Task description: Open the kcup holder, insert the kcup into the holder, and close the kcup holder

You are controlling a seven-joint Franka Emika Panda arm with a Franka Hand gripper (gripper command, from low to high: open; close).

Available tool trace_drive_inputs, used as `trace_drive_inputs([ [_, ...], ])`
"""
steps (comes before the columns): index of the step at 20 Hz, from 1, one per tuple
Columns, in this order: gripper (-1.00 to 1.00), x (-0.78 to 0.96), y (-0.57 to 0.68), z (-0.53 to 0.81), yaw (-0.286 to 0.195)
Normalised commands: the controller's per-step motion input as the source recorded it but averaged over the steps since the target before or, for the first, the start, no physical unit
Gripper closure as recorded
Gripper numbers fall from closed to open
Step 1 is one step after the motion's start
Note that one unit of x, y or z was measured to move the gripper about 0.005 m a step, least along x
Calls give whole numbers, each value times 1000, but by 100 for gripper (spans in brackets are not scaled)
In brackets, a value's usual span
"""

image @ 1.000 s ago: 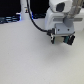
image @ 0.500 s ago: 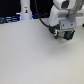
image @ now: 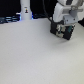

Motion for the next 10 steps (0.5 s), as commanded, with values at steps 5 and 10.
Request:
trace_drive_inputs([
  [5, -100, -764, 491, 16, 55],
  [10, -100, -111, 391, 671, 93],
])
